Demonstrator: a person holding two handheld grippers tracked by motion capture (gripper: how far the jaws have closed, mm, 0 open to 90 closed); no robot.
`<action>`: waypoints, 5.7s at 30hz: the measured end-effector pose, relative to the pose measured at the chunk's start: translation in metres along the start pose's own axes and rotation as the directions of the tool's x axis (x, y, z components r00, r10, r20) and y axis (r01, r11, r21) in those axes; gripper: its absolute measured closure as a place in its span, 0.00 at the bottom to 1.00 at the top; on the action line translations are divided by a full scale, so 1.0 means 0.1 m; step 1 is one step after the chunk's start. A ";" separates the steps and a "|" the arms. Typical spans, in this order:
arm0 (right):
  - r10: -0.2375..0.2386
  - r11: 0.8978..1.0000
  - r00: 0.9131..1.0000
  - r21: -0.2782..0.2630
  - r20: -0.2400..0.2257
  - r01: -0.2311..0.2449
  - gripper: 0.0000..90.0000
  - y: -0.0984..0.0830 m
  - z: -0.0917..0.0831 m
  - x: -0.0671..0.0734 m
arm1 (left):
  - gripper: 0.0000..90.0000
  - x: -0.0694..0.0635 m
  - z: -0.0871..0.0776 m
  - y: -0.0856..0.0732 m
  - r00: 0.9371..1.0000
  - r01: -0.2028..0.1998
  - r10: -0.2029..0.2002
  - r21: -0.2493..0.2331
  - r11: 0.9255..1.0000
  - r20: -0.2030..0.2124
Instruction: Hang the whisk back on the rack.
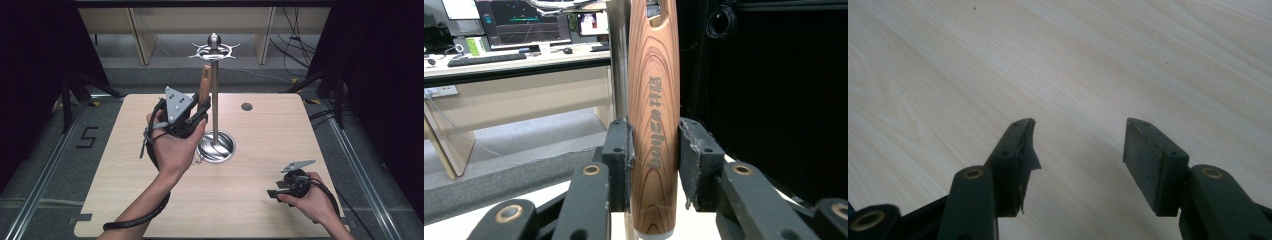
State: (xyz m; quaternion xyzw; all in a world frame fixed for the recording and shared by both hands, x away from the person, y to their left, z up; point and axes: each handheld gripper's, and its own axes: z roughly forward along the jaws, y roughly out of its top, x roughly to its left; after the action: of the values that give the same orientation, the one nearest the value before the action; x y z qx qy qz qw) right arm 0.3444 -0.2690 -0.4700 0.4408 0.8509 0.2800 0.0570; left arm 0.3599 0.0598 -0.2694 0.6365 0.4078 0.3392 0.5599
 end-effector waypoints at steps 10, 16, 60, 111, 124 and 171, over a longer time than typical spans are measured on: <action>0.014 1.000 1.000 0.009 -0.008 -0.014 0.52 0.00 0.00 0.01 | 0.75 -0.01 0.02 0.04 1.000 -0.006 0.006 -0.004 1.000 -0.008; 0.013 1.000 1.000 0.010 -0.010 -0.013 0.52 0.00 0.00 0.00 | 0.75 0.00 0.05 0.06 1.000 -0.024 0.024 -0.007 1.000 -0.015; 0.020 1.000 1.000 0.014 -0.014 -0.019 0.52 0.00 0.00 0.00 | 0.75 0.00 0.29 0.09 0.998 -0.036 0.036 0.008 0.999 -0.055; -0.017 0.997 0.999 -0.078 0.035 0.020 0.44 0.02 -0.04 -0.02 | 0.62 0.04 0.34 0.07 0.999 -0.043 0.043 0.029 0.999 0.015; -0.019 0.999 0.997 -0.046 0.078 0.022 0.38 0.02 -0.07 -0.02 | 0.46 0.22 0.03 -0.07 0.995 -0.039 0.034 0.051 0.998 0.094; -0.045 0.998 0.995 -0.042 0.084 0.049 0.35 0.02 0.02 0.01 | 0.41 1.33 -0.66 -2.14 1.000 -0.001 0.010 0.428 0.904 -0.019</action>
State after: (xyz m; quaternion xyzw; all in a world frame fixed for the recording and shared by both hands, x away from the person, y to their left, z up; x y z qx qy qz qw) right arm 0.3464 -0.2665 -0.4704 0.4306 0.8516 0.2787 0.1085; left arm 0.3293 0.2170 -0.4746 0.7414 0.4763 0.2495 0.4016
